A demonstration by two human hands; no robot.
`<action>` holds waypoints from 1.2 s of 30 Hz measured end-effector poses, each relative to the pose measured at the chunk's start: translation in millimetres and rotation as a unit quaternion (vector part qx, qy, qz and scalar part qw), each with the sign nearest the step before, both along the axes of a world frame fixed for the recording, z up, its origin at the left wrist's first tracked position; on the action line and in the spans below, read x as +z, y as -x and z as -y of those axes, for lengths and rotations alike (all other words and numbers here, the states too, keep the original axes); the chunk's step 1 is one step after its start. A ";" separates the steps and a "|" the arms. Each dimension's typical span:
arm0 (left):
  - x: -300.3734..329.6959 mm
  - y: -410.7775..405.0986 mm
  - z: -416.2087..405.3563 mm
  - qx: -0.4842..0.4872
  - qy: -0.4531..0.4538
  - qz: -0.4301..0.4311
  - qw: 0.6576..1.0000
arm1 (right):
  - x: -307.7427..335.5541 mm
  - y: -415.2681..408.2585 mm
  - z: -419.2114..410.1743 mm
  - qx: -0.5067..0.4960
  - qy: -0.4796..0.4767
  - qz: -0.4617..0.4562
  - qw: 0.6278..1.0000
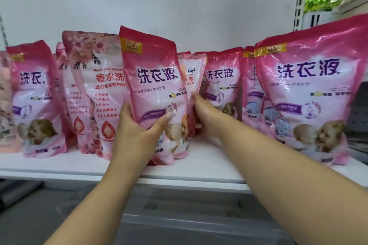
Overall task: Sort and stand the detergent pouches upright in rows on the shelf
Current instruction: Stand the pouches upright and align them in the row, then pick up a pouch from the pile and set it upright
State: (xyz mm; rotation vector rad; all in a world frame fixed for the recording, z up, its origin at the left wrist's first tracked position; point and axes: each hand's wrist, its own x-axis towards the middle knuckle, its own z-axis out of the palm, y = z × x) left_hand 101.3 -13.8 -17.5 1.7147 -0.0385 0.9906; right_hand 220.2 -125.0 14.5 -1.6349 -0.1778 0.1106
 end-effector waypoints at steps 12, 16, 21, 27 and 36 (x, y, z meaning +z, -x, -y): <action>1.8 -3.3 -3.3 0.010 0.026 0.011 1.000 | 9.7 0.4 -12.1 0.101 -0.076 -0.071 0.989; 2.9 -4.9 -4.0 0.014 0.016 0.011 1.000 | 15.4 8.0 -8.0 0.036 -0.055 0.022 0.998; 6.9 1.6 -0.8 -0.027 -0.011 0.019 0.999 | 18.2 39.1 -3.8 0.063 -0.081 0.079 0.992; 16.4 3.3 6.4 -0.228 -0.036 -0.048 0.972 | -0.3 68.7 23.7 0.076 0.012 0.103 0.992; 5.2 19.6 18.3 -0.116 -0.381 -0.199 0.895 | 6.8 61.6 47.7 -0.123 -0.040 0.125 0.984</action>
